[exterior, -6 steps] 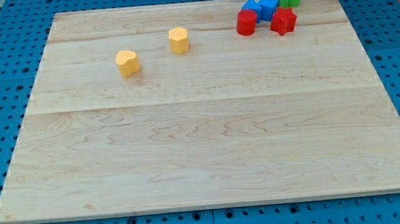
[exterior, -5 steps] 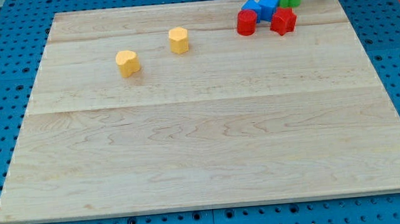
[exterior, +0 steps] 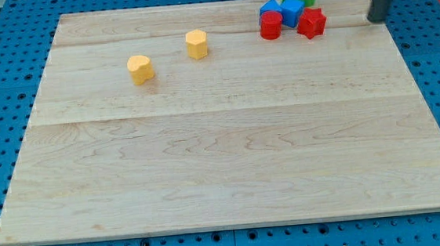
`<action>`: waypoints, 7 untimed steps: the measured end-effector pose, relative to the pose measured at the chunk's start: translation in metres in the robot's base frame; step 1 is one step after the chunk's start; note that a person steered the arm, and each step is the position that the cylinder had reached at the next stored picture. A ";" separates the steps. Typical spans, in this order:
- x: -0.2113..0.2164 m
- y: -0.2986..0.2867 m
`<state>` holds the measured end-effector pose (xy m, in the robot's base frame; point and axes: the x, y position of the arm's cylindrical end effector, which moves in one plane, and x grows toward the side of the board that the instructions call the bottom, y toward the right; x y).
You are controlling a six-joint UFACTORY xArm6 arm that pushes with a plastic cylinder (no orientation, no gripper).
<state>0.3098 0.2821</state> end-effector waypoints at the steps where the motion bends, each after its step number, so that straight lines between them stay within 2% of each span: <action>1: 0.050 -0.012; 7: 0.101 -0.012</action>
<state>0.4112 0.2697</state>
